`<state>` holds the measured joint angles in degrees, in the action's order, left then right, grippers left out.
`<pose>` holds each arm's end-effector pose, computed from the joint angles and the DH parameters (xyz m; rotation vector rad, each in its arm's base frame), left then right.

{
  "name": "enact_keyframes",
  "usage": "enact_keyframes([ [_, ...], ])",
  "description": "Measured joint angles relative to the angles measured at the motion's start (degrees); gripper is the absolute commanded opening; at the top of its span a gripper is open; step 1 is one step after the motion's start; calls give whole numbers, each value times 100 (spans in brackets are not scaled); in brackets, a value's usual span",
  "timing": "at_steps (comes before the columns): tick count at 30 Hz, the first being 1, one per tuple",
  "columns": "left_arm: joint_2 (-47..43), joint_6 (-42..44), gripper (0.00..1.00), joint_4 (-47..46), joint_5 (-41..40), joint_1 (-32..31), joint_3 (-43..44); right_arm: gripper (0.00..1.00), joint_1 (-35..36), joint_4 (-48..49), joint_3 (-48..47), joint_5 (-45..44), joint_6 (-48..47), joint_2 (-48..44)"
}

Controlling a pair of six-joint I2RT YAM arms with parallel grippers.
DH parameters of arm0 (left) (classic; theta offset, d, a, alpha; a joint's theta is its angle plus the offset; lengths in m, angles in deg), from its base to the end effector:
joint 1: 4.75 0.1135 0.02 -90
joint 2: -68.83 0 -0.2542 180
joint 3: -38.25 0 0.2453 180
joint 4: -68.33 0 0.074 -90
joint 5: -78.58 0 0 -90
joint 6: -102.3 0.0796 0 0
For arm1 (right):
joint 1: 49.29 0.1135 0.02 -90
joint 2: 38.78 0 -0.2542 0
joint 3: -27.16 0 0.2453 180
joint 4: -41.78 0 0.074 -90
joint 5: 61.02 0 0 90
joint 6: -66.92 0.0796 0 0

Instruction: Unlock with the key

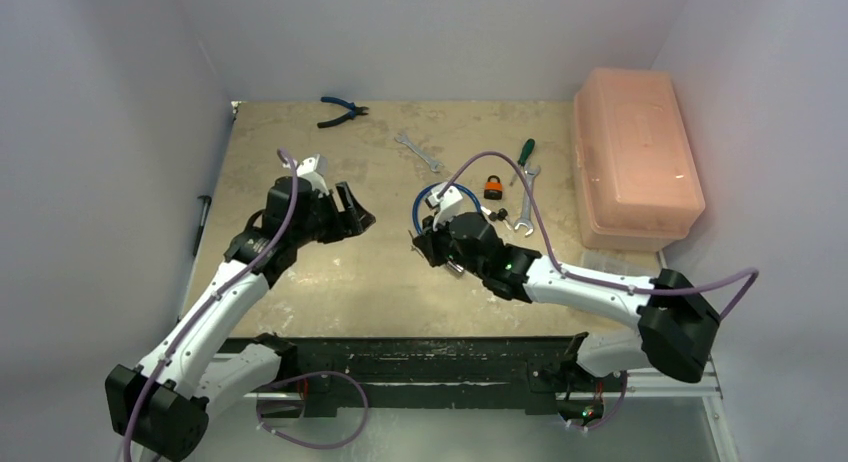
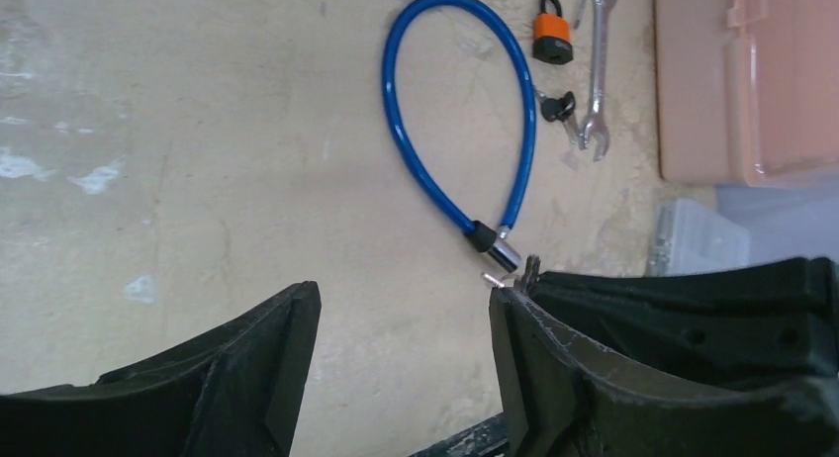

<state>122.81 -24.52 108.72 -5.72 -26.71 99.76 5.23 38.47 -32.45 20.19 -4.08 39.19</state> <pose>0.2218 -0.0980 0.2681 -0.2279 2.2135 -0.6909 0.2082 0.2712 0.2285 -0.5125 1.9432 0.6916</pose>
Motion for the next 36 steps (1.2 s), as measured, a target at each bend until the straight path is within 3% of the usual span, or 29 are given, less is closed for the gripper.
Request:
enact_keyframes([
  [8,459,-977,61,-568,651,-151,55,0,560,57,155,-730,-702,-610],
  [14,636,-1475,60,-931,706,-699,57,0,721,26,181,-1178,-973,-691],
  [25,979,-1904,51,-1224,415,-1510,57,0,931,-50,181,-1589,-1327,-693],
  [36,1113,-2273,42,-1585,-35,-1650,55,0,1110,-94,181,-1749,-1412,-745],
])
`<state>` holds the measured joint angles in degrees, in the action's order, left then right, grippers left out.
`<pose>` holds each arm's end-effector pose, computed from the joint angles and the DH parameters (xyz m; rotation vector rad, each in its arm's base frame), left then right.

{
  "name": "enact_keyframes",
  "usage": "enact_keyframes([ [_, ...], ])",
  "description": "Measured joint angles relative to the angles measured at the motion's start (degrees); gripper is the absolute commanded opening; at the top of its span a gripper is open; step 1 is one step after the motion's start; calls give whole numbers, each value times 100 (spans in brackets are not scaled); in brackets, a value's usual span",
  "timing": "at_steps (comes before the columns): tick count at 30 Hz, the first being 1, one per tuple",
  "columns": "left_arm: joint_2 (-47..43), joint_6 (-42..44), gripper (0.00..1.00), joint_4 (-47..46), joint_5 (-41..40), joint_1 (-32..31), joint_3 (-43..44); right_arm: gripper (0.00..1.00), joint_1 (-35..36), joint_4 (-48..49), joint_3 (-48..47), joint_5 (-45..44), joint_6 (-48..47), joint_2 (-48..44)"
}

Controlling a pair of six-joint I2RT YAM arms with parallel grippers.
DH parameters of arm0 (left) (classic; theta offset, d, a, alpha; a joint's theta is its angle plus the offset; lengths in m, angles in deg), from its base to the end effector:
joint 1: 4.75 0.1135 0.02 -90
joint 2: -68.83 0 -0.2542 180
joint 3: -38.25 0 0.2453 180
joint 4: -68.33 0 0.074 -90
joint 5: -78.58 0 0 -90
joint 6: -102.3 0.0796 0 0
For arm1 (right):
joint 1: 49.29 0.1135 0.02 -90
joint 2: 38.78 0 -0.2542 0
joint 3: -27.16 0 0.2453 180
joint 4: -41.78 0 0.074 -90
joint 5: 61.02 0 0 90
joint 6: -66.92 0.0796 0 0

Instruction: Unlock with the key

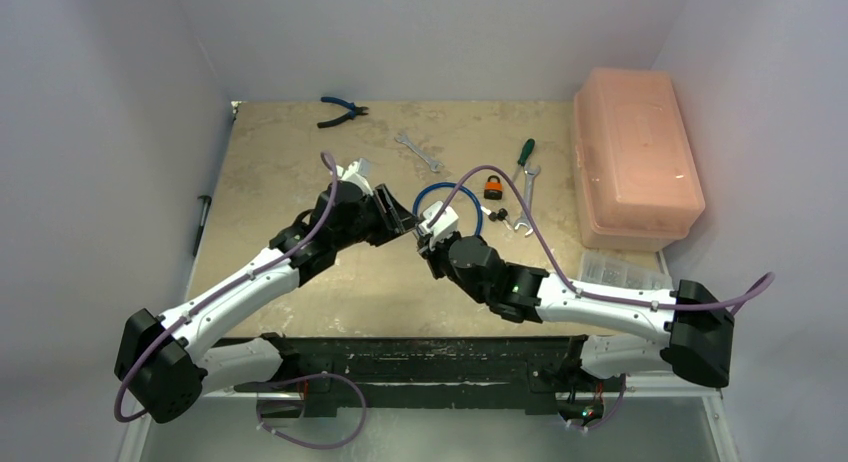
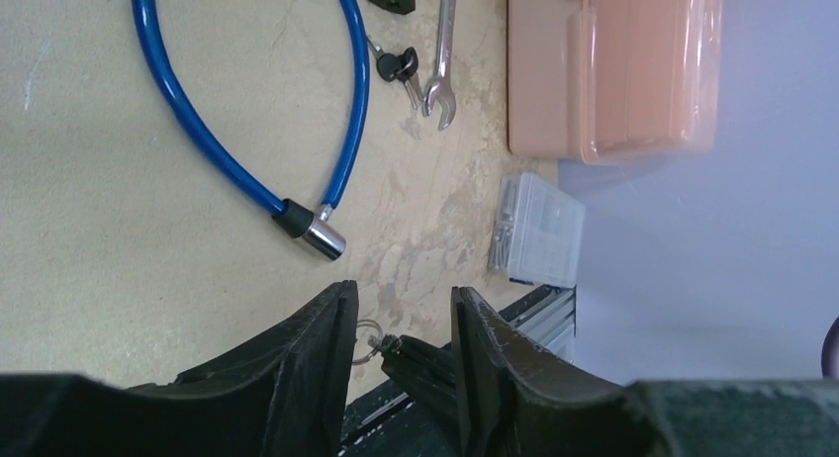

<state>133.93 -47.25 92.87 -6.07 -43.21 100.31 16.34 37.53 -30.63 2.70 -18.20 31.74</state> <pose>0.2254 -0.1885 0.2601 -0.3503 2.2308 -1.1014 0.1615 0.2711 0.2566 -0.6528 1.7393 0.4332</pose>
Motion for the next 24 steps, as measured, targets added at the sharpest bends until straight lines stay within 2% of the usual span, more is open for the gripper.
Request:
enact_keyframes([
  [13,61,-199,40,-186,-195,-57,-26,0,48,-26,-4,-164,-2,-55],
  [20,83,-254,35,-227,-199,-111,-105,0,74,-26,-7,-275,-2,-52],
  [24,122,-291,28,-267,-201,-153,-127,0,74,-26,-9,-282,-2,-52],
])
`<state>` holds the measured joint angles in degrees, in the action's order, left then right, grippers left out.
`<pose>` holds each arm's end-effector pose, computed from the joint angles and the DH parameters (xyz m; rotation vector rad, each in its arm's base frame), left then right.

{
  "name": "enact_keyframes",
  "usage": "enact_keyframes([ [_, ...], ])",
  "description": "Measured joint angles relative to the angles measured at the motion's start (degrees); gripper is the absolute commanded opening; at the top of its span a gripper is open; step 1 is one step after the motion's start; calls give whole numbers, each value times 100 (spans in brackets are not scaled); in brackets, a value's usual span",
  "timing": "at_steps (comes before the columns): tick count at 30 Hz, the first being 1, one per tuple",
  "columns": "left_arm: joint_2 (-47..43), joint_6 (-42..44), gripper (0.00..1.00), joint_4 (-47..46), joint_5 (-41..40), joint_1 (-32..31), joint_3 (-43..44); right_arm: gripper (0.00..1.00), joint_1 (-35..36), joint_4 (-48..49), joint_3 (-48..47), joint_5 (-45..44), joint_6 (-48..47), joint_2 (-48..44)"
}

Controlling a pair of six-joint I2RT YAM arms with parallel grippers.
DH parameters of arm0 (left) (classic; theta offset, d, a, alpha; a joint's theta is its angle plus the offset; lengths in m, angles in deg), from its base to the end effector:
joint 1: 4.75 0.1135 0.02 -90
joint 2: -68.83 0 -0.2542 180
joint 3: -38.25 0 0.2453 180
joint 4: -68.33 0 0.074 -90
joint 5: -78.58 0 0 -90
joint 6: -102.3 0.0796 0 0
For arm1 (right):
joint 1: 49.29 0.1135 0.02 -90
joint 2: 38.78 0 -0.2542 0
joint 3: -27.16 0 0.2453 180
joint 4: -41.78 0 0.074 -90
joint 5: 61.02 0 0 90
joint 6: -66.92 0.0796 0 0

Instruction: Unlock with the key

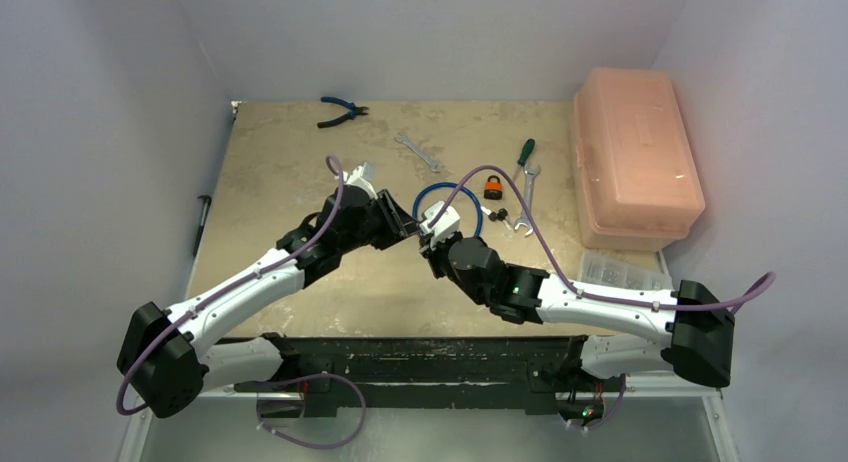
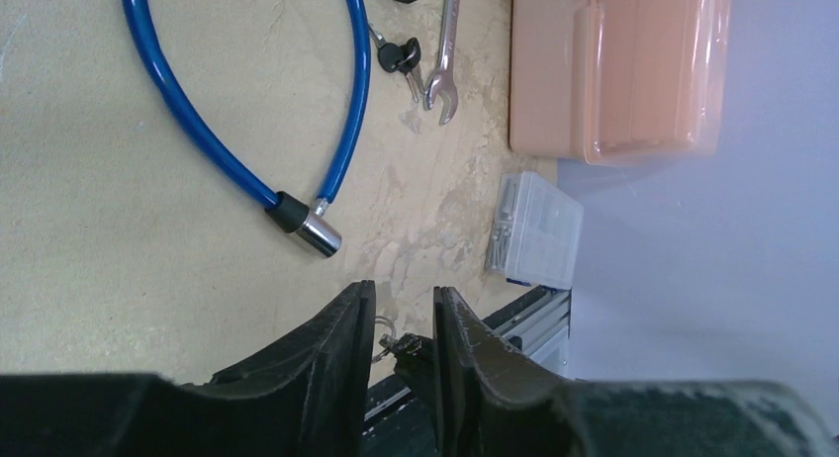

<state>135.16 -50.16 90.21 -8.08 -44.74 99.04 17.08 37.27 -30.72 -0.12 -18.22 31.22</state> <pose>0.2256 -0.1953 0.2520 -0.4012 2.2255 -1.1126 0.1599 0.2689 0.2598 -0.6244 1.7333 0.4030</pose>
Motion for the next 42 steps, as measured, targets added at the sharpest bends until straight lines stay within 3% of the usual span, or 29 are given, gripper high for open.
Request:
enact_keyframes([
  [7,92,-15,0,-70,-2,-61,-15,0,17,-24,-11,-17,-2,11],
  [17,162,0,0,-105,-15,-72,-15,0,39,-79,-13,-39,79,11],
  [18,162,9,0,-107,-17,-76,-17,2,39,-101,-22,-44,129,11],
  [23,72,203,0,-136,-61,-98,-52,53,39,-291,-107,7,494,-17],
  [25,-42,352,0,-164,-83,-98,-52,65,39,-374,-107,13,640,-129],
  [28,-262,640,0,-341,-85,-98,-59,74,39,-612,-138,9,802,-404],
  [33,-732,1287,0,-660,-61,-98,-59,80,-22,-765,-179,264,999,-981],
  [42,-1220,2479,0,-719,337,-96,-28,81,-1325,-302,166,2245,1349,-2218],
])
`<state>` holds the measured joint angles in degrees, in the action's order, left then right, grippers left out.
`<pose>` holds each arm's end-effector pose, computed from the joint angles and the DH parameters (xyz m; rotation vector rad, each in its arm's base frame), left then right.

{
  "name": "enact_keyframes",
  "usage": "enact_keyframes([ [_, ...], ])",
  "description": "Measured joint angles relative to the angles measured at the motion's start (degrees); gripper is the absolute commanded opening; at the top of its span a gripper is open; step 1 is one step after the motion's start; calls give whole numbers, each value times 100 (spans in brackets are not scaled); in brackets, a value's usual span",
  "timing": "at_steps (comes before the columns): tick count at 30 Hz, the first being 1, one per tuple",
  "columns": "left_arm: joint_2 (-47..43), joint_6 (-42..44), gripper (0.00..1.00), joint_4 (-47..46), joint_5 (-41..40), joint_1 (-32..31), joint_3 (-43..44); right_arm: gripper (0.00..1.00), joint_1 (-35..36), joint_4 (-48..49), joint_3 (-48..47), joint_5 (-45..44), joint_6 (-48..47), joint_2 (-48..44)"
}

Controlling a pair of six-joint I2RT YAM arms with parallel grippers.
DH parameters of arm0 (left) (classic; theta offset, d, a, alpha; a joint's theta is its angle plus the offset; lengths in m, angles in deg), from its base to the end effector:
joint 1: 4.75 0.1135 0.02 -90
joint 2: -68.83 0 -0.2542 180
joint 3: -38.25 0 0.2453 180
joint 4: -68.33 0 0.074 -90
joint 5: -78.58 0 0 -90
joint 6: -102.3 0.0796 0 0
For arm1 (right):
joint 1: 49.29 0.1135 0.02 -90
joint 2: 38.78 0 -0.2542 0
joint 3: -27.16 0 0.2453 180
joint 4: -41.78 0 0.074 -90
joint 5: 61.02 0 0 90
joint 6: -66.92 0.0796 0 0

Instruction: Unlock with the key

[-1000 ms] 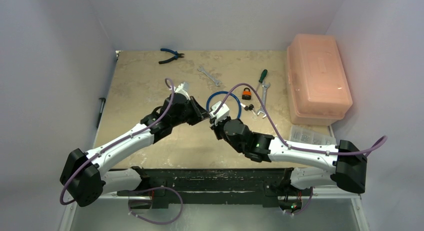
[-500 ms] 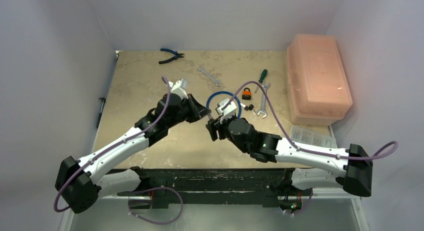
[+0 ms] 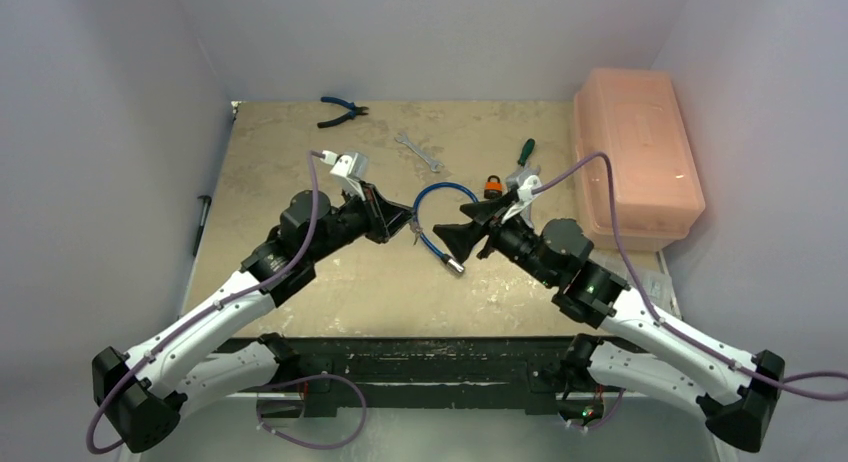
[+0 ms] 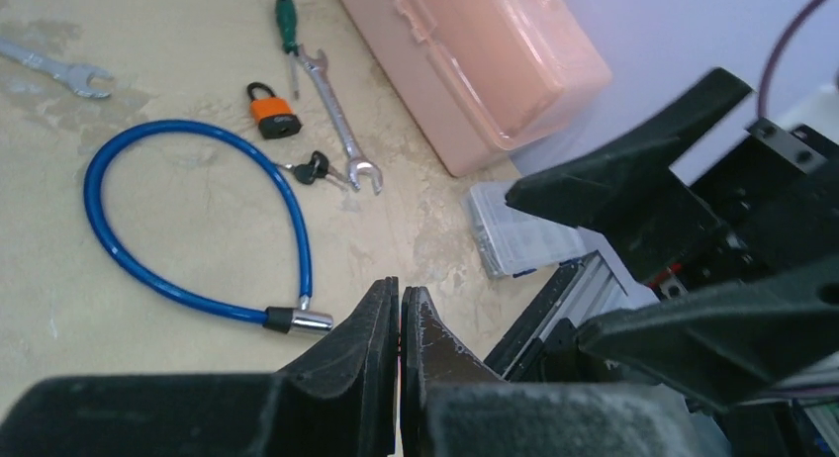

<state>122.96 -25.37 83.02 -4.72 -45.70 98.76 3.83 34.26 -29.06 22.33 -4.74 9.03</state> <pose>0.1950 -0.1815 0.3246 0.1461 1.8413 -1.0939 0.1544 0.1904 0.3401 -0.3937 1.5773 0.8860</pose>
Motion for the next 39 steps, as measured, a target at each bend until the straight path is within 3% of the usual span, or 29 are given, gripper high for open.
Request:
enact_keyframes([
  [7,-81,400,0,-7,669,0,424,77,-413,280,2,1373,382,-120],
  [15,-149,422,0,-9,997,0,610,70,-444,815,33,2133,669,-245],
  [39,-155,81,0,-76,1115,0,669,59,-511,1338,31,2275,1086,407],
])
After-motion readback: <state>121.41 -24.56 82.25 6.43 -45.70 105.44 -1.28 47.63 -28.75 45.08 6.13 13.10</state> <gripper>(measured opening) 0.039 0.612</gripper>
